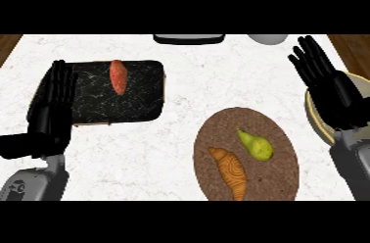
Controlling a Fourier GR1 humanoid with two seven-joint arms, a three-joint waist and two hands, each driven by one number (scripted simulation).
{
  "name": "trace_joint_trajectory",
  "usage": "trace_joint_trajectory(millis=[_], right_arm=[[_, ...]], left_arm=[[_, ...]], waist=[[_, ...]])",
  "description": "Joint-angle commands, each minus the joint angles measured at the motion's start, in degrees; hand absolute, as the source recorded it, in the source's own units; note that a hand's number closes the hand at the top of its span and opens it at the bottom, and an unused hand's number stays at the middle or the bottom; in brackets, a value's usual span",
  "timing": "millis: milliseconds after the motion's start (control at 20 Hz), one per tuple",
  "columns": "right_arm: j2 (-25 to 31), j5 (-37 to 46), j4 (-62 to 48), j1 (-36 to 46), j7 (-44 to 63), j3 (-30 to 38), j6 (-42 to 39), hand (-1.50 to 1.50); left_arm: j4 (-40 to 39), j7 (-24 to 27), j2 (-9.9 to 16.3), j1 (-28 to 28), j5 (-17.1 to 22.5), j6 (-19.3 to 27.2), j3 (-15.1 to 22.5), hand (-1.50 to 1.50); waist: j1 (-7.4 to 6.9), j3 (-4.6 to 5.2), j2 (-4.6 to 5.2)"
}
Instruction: Pick the croissant from the placemat and place it in the bowl
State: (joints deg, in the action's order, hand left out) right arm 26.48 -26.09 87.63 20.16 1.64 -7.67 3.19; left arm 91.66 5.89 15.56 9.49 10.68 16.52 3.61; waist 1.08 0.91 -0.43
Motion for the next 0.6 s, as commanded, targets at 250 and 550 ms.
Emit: trace_joint_trajectory(millis=[250, 550], right_arm=[[2.6, 22.9, 8.5, -5.7, 5.5, -29.6, -6.4, 1.50], [-5.0, 36.7, 15.3, -21.9, -13.7, -27.2, 20.1, -1.50]], left_arm=[[-4.5, -4.5, 0.7, -0.6, -1.9, -3.7, 5.1, 0.00], [-4.4, -7.0, -0.8, -2.9, -1.7, -2.9, 6.3, 0.00]], waist=[[-1.38, -0.52, 0.22], [2.40, -1.12, -0.27]])
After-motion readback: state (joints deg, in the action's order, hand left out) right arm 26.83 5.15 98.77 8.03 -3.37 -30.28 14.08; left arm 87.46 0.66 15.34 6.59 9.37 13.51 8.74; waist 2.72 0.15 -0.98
